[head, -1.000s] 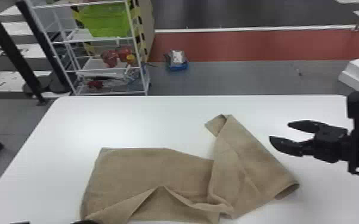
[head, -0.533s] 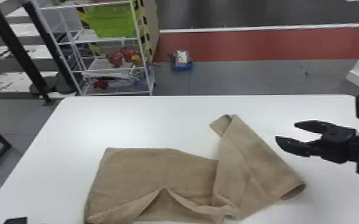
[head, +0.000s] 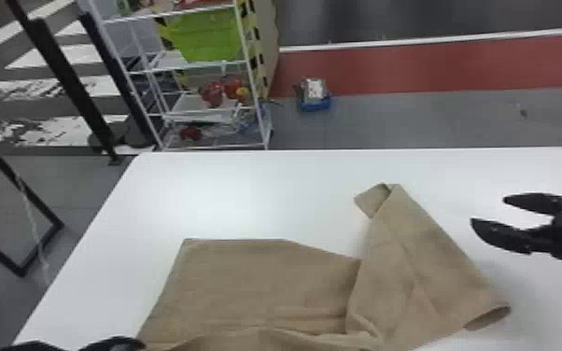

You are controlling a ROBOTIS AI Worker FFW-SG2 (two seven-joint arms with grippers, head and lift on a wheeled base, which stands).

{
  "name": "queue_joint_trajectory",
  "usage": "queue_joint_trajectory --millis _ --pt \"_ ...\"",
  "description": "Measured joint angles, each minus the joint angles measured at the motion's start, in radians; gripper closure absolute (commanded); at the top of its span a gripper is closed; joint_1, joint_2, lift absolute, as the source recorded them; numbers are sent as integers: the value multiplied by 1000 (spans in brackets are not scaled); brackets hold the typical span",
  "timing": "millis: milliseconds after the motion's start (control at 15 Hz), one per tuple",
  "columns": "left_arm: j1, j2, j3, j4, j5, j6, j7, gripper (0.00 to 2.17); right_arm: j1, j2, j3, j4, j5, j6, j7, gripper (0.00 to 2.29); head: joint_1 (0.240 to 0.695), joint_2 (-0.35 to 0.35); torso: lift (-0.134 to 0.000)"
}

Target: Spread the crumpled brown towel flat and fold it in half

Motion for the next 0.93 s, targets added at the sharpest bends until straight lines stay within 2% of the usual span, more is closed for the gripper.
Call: queue_joint_trajectory --millis 67,133,267,333,400,533,667,800,933 --pt "3 0 -27 14 -47 -38 0 1261 1 0 8 1 4 -1 0 29 695 215 -123" --pt "4 -1 -54 25 -99 -66 0 876 3 0 20 1 10 -1 2 29 695 211 -123" --pt "2 1 -105 45 -211 -93 0 863 13 0 46 -14 33 -3 22 29 695 218 -123" --pt "-3 2 -123 52 -255 -97 0 863 18 0 58 -33 63 -27 58 29 695 227 -123" --pt "-7 3 -133 56 -279 -98 0 863 23 -2 69 -58 111 -78 122 29 695 240 -123" --pt "-11 1 -143 57 -289 -100 0 863 36 -16 100 -127 215 -143 226 29 695 263 -123" --pt "-11 -2 -147 56 -289 -100 0 863 70 -53 143 -203 337 -201 323 39 695 290 -123" --pt "-11 -4 -148 54 -289 -100 0 866 115 -88 158 -252 441 -254 374 73 695 288 -123" --pt "-11 -4 -149 54 -289 -100 0 869 157 -115 141 -278 483 -273 377 113 695 267 -123"
